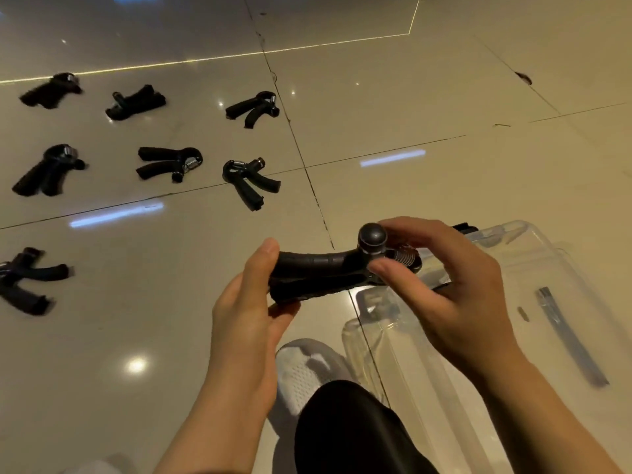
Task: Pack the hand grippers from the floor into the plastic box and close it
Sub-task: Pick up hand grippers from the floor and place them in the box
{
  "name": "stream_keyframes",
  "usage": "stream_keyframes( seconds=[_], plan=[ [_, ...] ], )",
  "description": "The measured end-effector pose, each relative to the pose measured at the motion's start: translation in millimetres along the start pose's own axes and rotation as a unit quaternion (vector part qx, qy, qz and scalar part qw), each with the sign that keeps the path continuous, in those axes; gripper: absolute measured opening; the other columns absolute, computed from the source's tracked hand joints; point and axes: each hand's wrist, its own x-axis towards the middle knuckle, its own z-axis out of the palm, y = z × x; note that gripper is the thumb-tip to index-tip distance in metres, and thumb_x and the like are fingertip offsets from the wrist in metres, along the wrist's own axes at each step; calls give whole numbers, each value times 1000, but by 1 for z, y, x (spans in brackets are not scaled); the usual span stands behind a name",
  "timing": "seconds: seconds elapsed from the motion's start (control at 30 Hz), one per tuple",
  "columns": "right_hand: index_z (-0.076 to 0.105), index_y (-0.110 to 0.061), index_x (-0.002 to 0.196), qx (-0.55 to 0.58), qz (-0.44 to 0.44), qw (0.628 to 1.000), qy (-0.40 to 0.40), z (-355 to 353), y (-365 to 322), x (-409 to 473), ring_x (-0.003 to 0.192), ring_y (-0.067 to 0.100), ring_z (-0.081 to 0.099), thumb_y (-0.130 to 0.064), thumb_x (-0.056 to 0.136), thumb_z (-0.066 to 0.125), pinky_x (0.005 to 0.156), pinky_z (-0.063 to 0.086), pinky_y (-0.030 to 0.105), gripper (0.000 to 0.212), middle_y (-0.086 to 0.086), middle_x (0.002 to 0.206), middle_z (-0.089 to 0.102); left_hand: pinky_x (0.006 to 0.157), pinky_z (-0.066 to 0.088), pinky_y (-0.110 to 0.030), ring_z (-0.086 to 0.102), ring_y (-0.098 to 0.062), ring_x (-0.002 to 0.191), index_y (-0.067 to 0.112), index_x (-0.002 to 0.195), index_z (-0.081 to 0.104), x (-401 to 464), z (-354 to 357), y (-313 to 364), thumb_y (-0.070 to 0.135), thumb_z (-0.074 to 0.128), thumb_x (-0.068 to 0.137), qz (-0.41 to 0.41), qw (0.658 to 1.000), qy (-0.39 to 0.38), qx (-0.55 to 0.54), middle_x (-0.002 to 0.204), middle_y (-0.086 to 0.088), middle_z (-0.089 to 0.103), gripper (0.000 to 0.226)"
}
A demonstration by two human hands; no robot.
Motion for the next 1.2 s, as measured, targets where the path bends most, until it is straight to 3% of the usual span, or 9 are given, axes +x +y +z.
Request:
stream_keyframes(
  seconds=[0.23, 0.33, 0.4, 0.47, 0.57, 0.67, 0.8, 1.03, 1.2],
  plan=[
    [58, -26, 103, -44, 53, 991, 112, -36, 9, 0, 89, 1, 57, -24, 86, 60, 78, 44, 14, 18, -18, 97, 61, 93, 49, -35, 66, -18, 100, 25, 105, 63, -20, 41, -21, 60, 70, 54, -70, 987, -139, 29, 107, -4, 67, 62],
    [58, -26, 103, -73, 94, 985, 127, -63, 23, -11, 89, 0, 58, -19, 88, 60, 77, 45, 13, 16, -20, 96, 60, 98, 41, -32, 48, -7, 120, 54, 126, 35, -26, 52, -32, 80, 66, 48, -23, 957, -209, 201, 136, 16, 41, 88],
    [59, -23, 104, -137, 120, 975, 125, -80, 36, -28, 85, 2, 56, -21, 88, 57, 74, 44, 12, 16, -17, 93, 59, 108, 21, -30, 14, 0, 134, 69, 125, -3, -26, 51, -40, 83, 60, 46, 112, 866, -253, 417, 144, 32, -3, 102],
    [60, -16, 105, -225, 157, 956, 101, -92, 53, -47, 85, 10, 55, -22, 90, 57, 74, 46, 20, 17, -9, 92, 59, 110, -3, -32, -25, 1, 134, 61, 124, -31, -22, 46, -51, 86, 53, 47, 226, 732, -274, 581, 136, 31, -39, 117],
    [60, -20, 103, -341, 219, 914, -23, -95, 83, -67, 84, 14, 52, -29, 90, 55, 73, 43, 31, 17, -4, 94, 62, 107, -19, -40, -49, -6, 122, 45, 123, -46, -15, 45, -74, 93, 30, 44, 270, 624, -298, 670, 130, 17, -55, 119],
    [56, -24, 101, -405, 235, 860, -201, -71, 116, -82, 88, 18, 52, -35, 92, 52, 70, 38, 31, 15, -5, 96, 61, 107, -16, -42, -47, -5, 124, 37, 127, -45, -12, 45, -92, 96, 24, 46, 261, 615, -310, 677, 134, 14, -52, 121],
    [57, -17, 110, -348, 294, 839, -297, -31, 165, -96, 103, 25, 56, -31, 92, 52, 76, 43, 34, 23, 3, 111, 62, 108, -19, -39, -48, -1, 121, 33, 124, -49, -15, 47, -88, 92, 36, 51, 230, 613, -299, 694, 130, 17, -55, 127],
    [63, -15, 95, -270, 363, 861, -233, -19, 197, -110, 86, 24, 58, -34, 91, 55, 62, 32, 28, 21, 2, 88, 63, 110, -19, -40, -47, -4, 122, 32, 124, -49, -20, 55, -84, 86, 47, 58, 193, 576, -293, 738, 127, 16, -58, 128],
    [64, -19, 97, -234, 434, 850, -186, -14, 195, -110, 85, 19, 58, -38, 88, 60, 68, 44, 30, 22, -3, 86, 60, 110, -19, -37, -45, -6, 125, 33, 124, -48, -17, 54, -87, 84, 49, 56, 182, 582, -301, 733, 127, 17, -57, 129]
  ],
)
